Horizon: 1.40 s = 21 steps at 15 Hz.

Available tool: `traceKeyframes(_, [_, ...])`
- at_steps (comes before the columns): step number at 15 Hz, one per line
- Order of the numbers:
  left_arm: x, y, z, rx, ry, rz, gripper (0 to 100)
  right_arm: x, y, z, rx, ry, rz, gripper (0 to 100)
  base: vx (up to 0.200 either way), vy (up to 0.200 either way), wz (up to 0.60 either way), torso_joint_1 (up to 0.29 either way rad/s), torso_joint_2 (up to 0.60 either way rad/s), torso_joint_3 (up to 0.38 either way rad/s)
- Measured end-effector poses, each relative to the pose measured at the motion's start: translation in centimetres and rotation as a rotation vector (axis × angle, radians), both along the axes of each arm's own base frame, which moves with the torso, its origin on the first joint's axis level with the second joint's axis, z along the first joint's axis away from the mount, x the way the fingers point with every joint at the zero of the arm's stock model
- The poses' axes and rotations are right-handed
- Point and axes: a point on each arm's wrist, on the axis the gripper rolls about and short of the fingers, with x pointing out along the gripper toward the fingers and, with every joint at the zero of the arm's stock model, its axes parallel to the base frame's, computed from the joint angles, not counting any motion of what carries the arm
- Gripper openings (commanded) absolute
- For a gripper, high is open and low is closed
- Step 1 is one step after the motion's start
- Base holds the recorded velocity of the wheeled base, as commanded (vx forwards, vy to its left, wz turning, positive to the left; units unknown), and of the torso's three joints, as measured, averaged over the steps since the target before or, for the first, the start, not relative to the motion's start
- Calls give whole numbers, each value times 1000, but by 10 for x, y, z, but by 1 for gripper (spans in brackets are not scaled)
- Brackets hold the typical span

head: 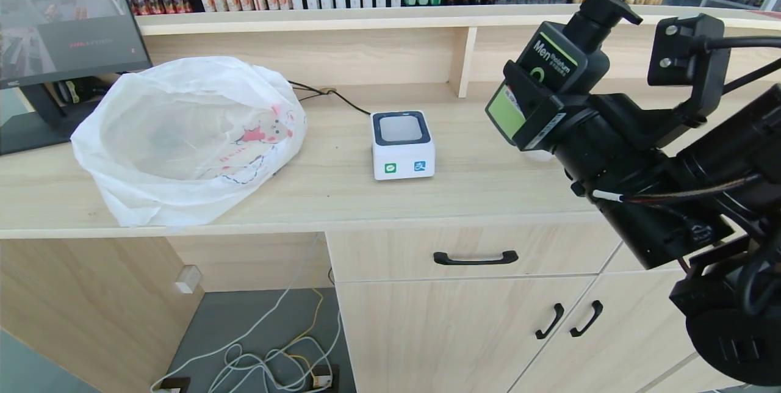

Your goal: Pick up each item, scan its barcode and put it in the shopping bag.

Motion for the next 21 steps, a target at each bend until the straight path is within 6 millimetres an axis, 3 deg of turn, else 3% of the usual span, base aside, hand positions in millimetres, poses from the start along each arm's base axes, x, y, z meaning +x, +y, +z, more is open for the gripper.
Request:
traceKeyframes(10, [0, 0, 0, -1, 0, 0, 100, 2, -8, 8, 21, -31, -25, 0, 0, 0, 0, 0, 0, 0])
traceKeyframes(21, [0, 0, 0, -4, 0, 1, 100, 5, -5, 9, 25, -39, -26, 0, 0, 200, 0, 5, 2, 3])
